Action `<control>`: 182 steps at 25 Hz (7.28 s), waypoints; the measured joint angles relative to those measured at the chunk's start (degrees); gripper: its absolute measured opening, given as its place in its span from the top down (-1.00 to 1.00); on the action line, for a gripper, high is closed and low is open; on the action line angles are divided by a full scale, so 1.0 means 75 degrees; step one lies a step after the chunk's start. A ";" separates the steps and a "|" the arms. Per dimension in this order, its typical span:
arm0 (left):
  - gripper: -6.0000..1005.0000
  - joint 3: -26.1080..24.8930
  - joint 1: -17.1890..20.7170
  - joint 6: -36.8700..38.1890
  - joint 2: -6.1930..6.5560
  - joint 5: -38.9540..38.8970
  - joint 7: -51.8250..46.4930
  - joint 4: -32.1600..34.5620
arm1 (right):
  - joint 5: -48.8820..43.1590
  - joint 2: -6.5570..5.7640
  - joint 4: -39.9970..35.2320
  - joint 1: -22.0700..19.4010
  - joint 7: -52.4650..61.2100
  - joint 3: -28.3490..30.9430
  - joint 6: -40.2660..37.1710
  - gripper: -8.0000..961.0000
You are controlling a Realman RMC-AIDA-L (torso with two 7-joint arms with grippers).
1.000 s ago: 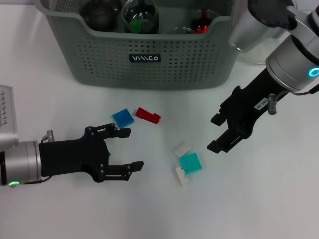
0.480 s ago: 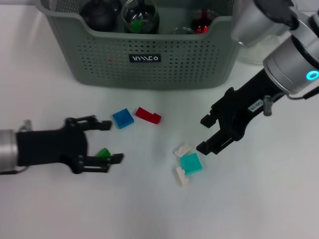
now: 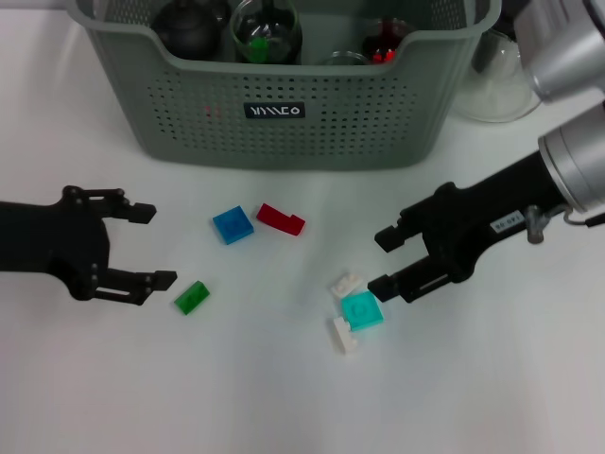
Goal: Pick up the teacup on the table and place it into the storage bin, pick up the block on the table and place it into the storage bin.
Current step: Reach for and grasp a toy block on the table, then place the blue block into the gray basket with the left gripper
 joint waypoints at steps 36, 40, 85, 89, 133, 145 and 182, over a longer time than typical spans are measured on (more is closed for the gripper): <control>-0.71 0.2643 -0.1373 -0.2446 0.0183 0.0456 -0.3371 -0.0987 | 0.2118 0.0006 0.3167 -0.0746 -0.5068 0.2237 0.0794 -0.56; -0.71 0.2710 -0.1376 -0.2556 0.0082 0.0456 -0.3357 -0.1059 | 0.2089 -0.0041 0.3170 -0.0801 -0.5309 0.2293 0.0850 -0.56; -0.68 0.4772 -0.2290 -0.2943 0.0008 0.3169 -0.5988 -0.0619 | -0.0203 -0.0022 0.1725 0.0199 -0.1917 0.2198 0.1035 -0.96; -0.68 0.5235 -0.2379 -0.2899 -0.0002 0.3431 -0.6479 -0.0581 | -0.0208 -0.0021 0.1730 0.0146 -0.1915 0.2198 0.1013 -0.96; 0.20 0.6081 -0.2487 -0.3985 -0.0015 0.3633 -0.7546 -0.1407 | -0.0183 0.0001 0.1783 0.0029 -0.2012 0.2186 0.1165 -0.96; 0.16 0.5063 -0.1842 -0.2498 -0.0027 0.2871 -0.7801 0.0817 | -0.0194 -0.0071 0.1767 0.0023 -0.2001 0.2250 0.1136 -0.96; 0.05 0.2348 -0.5315 -0.5674 0.0574 0.3541 -0.8271 -0.2512 | -0.0212 -0.0177 0.1785 -0.0094 -0.1918 0.2292 0.1183 -0.96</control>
